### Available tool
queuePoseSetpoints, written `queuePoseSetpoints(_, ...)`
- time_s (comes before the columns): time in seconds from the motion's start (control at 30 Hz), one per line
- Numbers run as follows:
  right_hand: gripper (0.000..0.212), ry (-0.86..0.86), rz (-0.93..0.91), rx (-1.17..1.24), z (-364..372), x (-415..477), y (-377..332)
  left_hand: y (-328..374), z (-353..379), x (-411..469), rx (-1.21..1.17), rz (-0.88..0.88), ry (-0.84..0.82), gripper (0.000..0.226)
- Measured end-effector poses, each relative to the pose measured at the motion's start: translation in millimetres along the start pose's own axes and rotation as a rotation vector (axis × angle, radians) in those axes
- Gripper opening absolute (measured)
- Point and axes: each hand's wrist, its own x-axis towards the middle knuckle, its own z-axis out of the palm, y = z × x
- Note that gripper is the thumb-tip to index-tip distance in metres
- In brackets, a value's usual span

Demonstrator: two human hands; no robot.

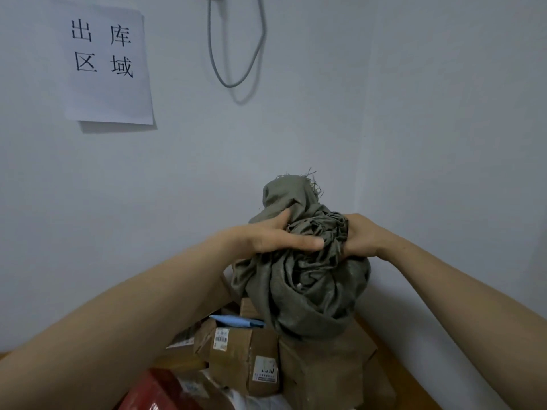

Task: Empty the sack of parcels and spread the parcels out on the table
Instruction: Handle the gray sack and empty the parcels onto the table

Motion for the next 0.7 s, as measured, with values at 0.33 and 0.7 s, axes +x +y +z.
queuePoseSetpoints(0.33,0.049,0.279,-0.177,-0.201,17.9,14.5,-10.0,-10.7,14.5,8.1,0.565,0.266,0.477,0.111)
queuePoseSetpoints(0.7,0.035,0.394,-0.144,0.016,-20.6,13.1,-48.0,-26.6,-17.8,-8.8,0.94,0.311,0.481,0.053)
